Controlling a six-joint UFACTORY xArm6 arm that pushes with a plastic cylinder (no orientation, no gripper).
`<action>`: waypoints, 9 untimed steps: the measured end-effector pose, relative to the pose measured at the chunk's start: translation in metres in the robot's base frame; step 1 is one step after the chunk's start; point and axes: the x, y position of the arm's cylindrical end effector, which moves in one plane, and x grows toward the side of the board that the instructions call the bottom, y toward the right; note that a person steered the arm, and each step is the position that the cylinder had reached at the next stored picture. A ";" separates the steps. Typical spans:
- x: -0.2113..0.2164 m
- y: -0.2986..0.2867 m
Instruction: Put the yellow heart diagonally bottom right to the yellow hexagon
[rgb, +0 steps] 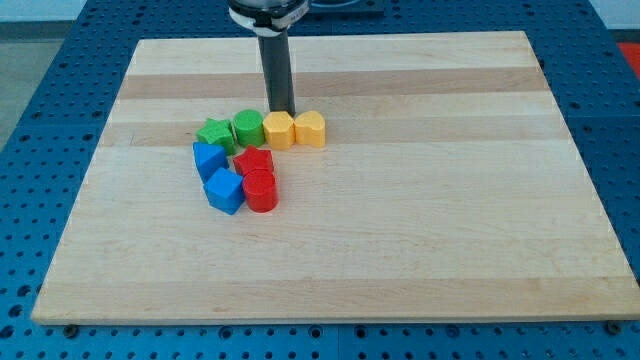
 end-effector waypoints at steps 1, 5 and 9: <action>0.008 0.000; -0.051 0.079; -0.016 0.078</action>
